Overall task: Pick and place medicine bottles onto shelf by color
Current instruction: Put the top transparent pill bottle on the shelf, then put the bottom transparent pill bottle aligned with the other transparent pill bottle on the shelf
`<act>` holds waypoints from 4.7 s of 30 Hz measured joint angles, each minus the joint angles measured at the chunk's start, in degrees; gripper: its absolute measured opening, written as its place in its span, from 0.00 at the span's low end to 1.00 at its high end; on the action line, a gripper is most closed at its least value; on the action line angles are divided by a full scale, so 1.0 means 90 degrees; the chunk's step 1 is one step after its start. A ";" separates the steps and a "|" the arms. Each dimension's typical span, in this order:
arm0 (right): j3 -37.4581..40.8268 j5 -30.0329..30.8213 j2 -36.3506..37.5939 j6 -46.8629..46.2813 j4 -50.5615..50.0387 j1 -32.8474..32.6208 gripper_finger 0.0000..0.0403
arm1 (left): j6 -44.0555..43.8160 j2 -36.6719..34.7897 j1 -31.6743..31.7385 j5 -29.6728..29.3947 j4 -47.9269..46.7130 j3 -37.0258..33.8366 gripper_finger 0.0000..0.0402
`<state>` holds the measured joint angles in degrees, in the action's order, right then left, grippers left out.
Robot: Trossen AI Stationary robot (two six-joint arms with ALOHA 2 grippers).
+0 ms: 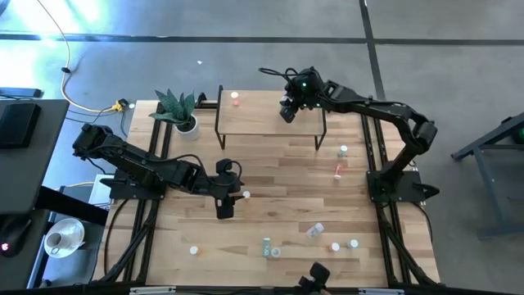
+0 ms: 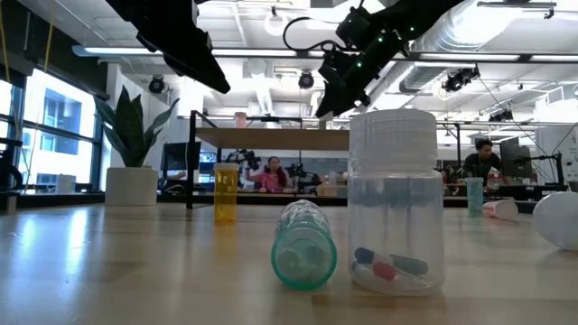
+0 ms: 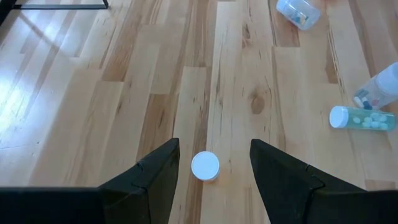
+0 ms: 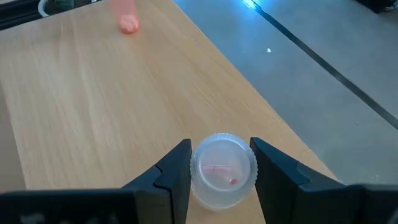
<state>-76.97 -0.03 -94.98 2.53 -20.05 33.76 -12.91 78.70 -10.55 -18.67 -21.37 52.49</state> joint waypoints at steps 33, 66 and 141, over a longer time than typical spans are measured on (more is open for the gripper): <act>-0.0012 -0.0554 0.1628 -0.0076 -0.1039 -0.0625 0.47 | -0.0289 -0.0092 -0.0340 0.0008 -0.0234 -0.0002 0.46; 0.3026 0.1192 0.2815 -0.1768 0.0144 -0.5070 0.47 | -0.2715 -0.0568 -0.2136 -0.0062 -0.1750 -0.0002 0.46; 0.3031 0.2628 0.2314 -0.2731 0.0178 -0.6818 0.47 | 0.0574 0.4073 -0.1413 0.1045 0.5168 0.0847 0.61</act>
<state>-49.69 23.62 -74.15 -22.04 -18.45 -27.61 -7.75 115.35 -23.27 -9.27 25.15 60.11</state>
